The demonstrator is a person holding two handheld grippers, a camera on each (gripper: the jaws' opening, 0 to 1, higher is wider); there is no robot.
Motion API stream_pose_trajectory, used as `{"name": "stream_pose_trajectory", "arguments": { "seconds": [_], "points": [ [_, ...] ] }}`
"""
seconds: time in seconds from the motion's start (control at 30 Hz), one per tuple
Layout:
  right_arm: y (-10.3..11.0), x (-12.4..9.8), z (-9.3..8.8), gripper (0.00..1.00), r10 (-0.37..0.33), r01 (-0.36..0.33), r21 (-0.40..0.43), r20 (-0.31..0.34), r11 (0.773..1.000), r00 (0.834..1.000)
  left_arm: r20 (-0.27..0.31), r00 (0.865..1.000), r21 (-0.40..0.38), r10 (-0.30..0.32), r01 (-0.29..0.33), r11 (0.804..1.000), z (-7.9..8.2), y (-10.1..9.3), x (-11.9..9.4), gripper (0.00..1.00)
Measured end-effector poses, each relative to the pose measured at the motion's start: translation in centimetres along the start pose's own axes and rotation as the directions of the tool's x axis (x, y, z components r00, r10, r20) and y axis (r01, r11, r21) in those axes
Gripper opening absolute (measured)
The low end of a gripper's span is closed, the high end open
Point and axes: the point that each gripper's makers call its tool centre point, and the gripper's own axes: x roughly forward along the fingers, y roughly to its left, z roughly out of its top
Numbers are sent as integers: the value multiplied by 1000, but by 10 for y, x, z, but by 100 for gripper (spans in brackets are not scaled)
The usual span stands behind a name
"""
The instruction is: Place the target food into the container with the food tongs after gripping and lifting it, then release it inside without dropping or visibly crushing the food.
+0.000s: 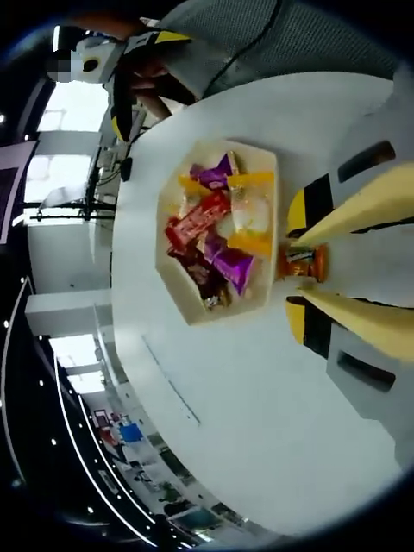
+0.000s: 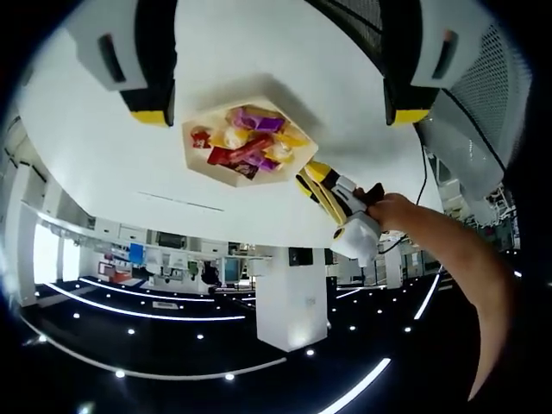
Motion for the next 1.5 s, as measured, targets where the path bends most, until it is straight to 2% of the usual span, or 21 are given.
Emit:
{"name": "stream_pose_trajectory", "arguments": {
  "seconds": [0.27,0.47,0.63,0.97,1.23,1.5],
  "points": [
    [1,0,-2,99,3,-3,1,-10,1000,1000,-3,1000,-6,3,-3,1000,0,-2,0,16],
    [1,0,-2,99,2,-2,0,-12,1000,1000,0,1000,-46,4,-4,999,-1,1,1,15],
    [0,0,-3,99,1,-1,3,-14,1000,1000,-10,1000,-49,4,-4,999,-2,-1,-1,15],
    [1,1,-2,99,4,-4,-1,-15,1000,1000,-31,1000,-62,0,-2,998,-9,1,-19,16],
    [2,1,-2,99,6,-6,-5,-13,1000,1000,-37,999,-79,2,-5,997,-2,9,-31,16],
    [0,0,-1,99,1,-1,-2,-5,1000,1000,-54,999,-74,-6,2,997,19,20,-47,16]
  ]
}}
